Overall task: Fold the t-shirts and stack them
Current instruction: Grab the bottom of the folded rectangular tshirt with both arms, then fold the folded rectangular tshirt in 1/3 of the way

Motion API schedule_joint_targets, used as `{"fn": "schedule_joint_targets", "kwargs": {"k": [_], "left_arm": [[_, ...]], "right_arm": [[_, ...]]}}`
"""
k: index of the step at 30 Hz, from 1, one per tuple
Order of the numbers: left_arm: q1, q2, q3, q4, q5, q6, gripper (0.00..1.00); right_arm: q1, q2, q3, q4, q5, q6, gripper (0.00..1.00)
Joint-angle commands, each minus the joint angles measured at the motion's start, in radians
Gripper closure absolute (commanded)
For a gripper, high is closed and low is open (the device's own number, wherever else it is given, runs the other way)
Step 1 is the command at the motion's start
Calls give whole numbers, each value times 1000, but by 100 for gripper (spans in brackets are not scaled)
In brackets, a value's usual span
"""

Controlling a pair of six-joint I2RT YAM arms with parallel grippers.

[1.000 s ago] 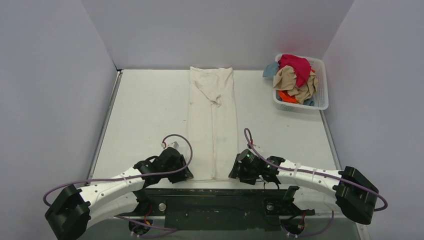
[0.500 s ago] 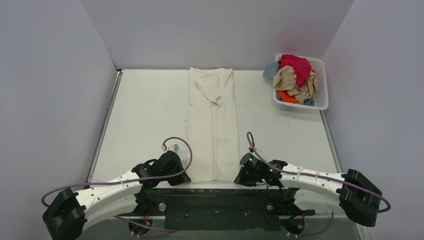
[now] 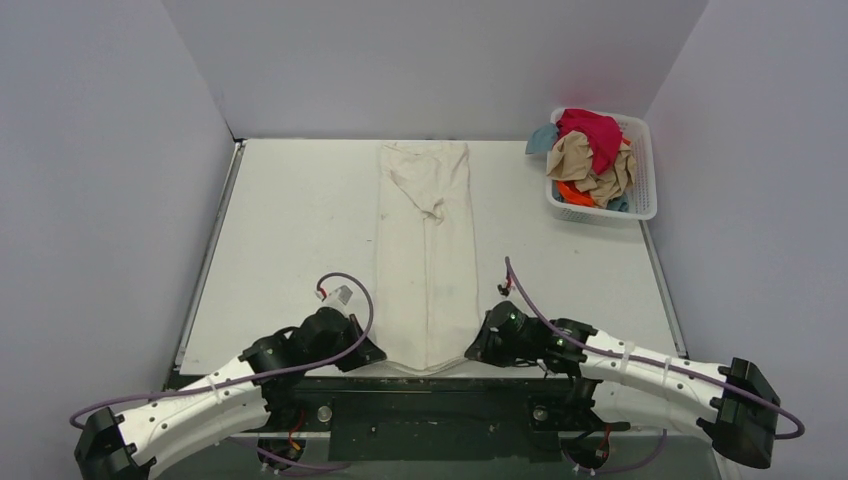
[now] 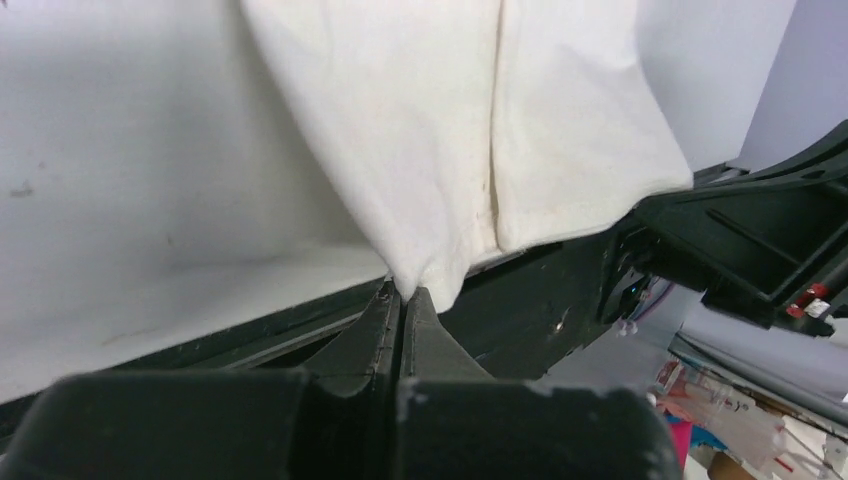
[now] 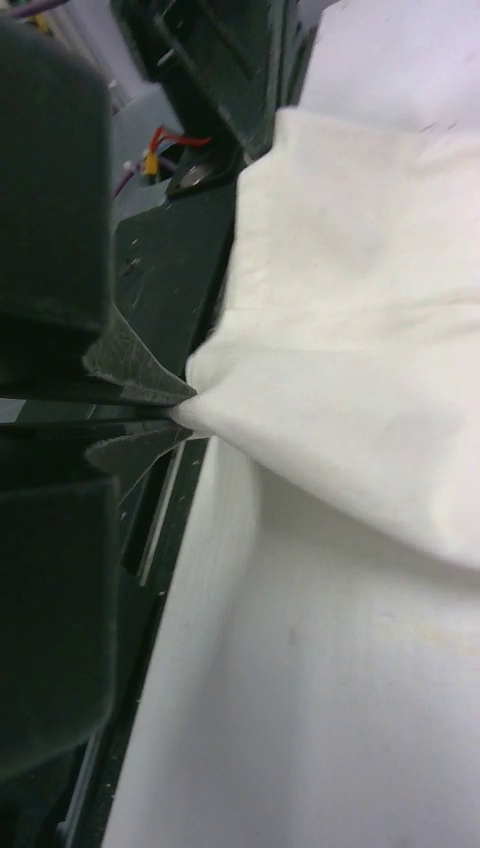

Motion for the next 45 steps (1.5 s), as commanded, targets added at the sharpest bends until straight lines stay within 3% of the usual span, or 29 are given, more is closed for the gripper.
{"fn": "schedule_joint_targets", "kwargs": {"k": [1, 7, 18, 30, 45], "left_arm": [[74, 107, 114, 193, -41, 50, 100], [315, 372, 275, 312, 101, 208, 100], [516, 791, 589, 367, 190, 337, 100], [594, 1083, 796, 409, 266, 378, 100], [631, 1247, 923, 355, 233, 398, 100]], "right_arm": [[-104, 60, 132, -43, 64, -123, 100], [-245, 213, 320, -57, 47, -296, 100], [-454, 522, 614, 10, 40, -421, 100], [-580, 749, 801, 21, -76, -496, 100], [-636, 993, 963, 39, -108, -540, 100]]}}
